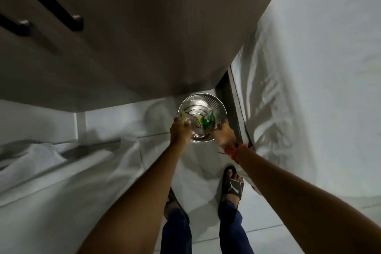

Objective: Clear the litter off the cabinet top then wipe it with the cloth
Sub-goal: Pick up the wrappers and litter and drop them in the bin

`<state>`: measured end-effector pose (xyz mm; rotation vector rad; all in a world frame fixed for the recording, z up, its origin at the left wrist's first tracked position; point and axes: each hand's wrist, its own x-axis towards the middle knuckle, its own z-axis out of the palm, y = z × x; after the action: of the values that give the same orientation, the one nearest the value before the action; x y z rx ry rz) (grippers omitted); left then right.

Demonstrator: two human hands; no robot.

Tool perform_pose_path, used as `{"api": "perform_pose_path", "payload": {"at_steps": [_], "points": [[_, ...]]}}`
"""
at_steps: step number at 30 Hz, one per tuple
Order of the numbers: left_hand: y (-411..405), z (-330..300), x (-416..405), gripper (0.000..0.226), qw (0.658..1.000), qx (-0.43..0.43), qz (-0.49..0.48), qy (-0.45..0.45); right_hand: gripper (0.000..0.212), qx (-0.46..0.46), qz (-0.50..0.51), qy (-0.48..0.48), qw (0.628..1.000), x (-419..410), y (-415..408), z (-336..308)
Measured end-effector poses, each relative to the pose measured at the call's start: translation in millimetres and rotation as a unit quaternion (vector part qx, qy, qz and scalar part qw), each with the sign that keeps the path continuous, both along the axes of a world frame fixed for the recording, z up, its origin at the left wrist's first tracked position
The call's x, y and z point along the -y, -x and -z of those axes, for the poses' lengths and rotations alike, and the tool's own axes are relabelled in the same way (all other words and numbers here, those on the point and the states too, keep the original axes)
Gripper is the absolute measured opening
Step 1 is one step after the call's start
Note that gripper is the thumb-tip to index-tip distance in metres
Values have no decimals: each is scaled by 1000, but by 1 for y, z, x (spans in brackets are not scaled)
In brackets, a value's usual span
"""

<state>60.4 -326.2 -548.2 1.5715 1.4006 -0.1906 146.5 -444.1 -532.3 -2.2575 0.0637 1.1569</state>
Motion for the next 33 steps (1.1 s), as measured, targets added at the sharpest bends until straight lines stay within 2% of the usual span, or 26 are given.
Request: {"api": "perform_pose_path", "payload": {"at_steps": [2,4,6,8,10,13,17,19,20,21,24,26,28,30,33], "points": [[8,-5,-5,38,1000,-14,-7,-7,55,19,-34,5,999,7,2,-7],[14,-24,-12,31,999,7,7,-32,48,57,-71,-5,996,7,2,-26],[16,-58,-21,22,995,62,24,-76,43,127,-103,-41,986,-6,-4,-60],[13,-101,-31,17,978,137,31,-151,35,217,-146,-101,960,-26,-8,-103],[7,-156,-44,16,945,224,30,-238,30,296,-188,-175,920,-51,-11,-156],[2,-252,-70,18,871,339,26,-354,19,399,-207,-291,845,-92,-14,-249],[9,-383,-130,20,762,429,24,-485,16,466,-212,-451,731,-152,-15,-375],[14,-431,-174,18,729,410,19,-547,15,500,-232,-474,686,-185,-20,-420],[17,-450,-198,18,727,384,11,-568,14,517,-249,-469,672,-205,-23,-437],[19,-465,-223,17,739,350,0,-576,14,529,-268,-448,669,-224,-25,-451],[10,-490,-287,24,794,240,-10,-558,25,536,-328,-348,696,-273,-34,-476],[-8,-499,-320,34,818,174,48,-546,29,532,-361,-303,703,-297,-38,-481],[-30,-505,-346,46,823,121,146,-536,32,535,-392,-265,700,-314,-38,-481],[-50,-507,-367,52,814,70,210,-537,27,559,-406,-242,682,-326,-36,-479],[-71,-507,-383,38,796,9,223,-563,21,564,-376,-246,693,-335,-36,-475]]}}
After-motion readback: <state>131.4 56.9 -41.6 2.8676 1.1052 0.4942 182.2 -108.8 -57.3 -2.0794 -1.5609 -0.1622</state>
